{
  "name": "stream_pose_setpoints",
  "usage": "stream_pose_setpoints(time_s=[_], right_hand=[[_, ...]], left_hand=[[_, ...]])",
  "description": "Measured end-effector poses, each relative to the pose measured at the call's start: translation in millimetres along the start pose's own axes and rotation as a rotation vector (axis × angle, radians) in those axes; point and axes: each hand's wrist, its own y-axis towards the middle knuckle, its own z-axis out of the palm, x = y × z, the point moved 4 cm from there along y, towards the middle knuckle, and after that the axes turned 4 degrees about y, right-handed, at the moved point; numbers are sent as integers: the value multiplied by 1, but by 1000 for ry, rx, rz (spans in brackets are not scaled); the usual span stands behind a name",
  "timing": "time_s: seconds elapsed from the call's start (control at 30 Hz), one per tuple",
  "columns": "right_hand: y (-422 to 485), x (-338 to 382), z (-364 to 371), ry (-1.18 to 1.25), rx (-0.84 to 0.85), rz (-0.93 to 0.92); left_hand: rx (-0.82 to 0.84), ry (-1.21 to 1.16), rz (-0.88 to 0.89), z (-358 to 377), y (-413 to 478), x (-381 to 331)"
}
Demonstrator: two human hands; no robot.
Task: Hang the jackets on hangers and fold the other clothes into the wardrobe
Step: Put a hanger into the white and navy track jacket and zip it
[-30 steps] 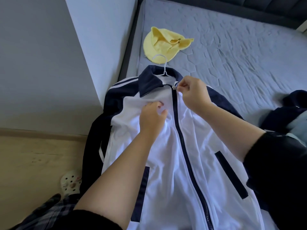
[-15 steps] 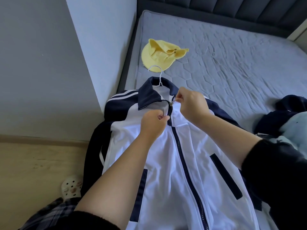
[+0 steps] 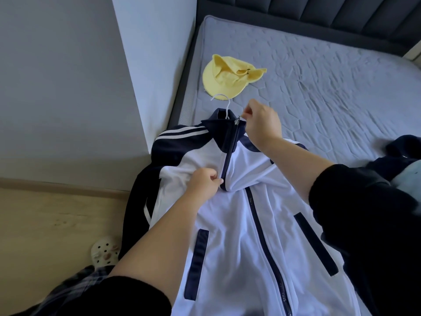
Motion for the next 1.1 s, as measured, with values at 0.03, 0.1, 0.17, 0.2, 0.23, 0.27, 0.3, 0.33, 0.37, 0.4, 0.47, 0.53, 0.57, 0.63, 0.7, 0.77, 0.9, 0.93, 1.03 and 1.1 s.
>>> stream_pose_setpoints(time_s=[0.03,0.1,0.17,0.2,0.23,0.27,0.3,0.33,0.37,0.4,0.47,0.53,0.57,0.63,0.7,0.77,0.9,0.93,1.03,1.1], right_hand=[[-1,-4,2,51,3,26],[-3,-19,7,174,5,141],[-3,-37,12,226,33,302],[-2,-48,15,202,73,376],[-1,-60,20,180,128,460],[0,-70,24,148,180,512],[2,-77,28,78,239,533],[6,-83,33,11,306,531],[9,-87,39,-31,367,515],[11,-90,45,-70,413,492],[14,-94,56,-119,459,473],[19,-95,61,-159,470,473],[20,-96,61,-179,461,472],[20,-95,59,-99,416,502],[16,-92,52,35,306,537],[9,-89,44,105,206,558],[-8,-68,15,155,67,516],[-11,-59,5,160,39,472],[-22,-30,-28,157,-52,327],[-30,-12,-50,193,-112,272]], left_hand=[[2,-4,-1,1,-1,2],[11,-17,7,1,-2,3],[23,-26,14,-1,-2,3],[29,-30,15,-3,-2,3],[39,-29,10,-3,-2,4],[47,-23,8,-3,-2,5],[55,-19,4,-3,-2,5],[62,-20,2,-3,-1,5],[68,-20,1,-2,-1,5],[72,-18,4,-2,1,6],[78,-16,7,-1,3,7],[78,-4,15,1,2,8],[76,6,22,2,2,9],[75,18,37,3,3,8],[67,-14,33,2,1,4],[32,-148,0,-3,-5,-1],[-61,-277,29,-16,-18,-15],[-101,-281,44,-23,-22,-20],[-339,-240,115,-56,-39,-38],[-570,-112,201,-86,-56,-48]])
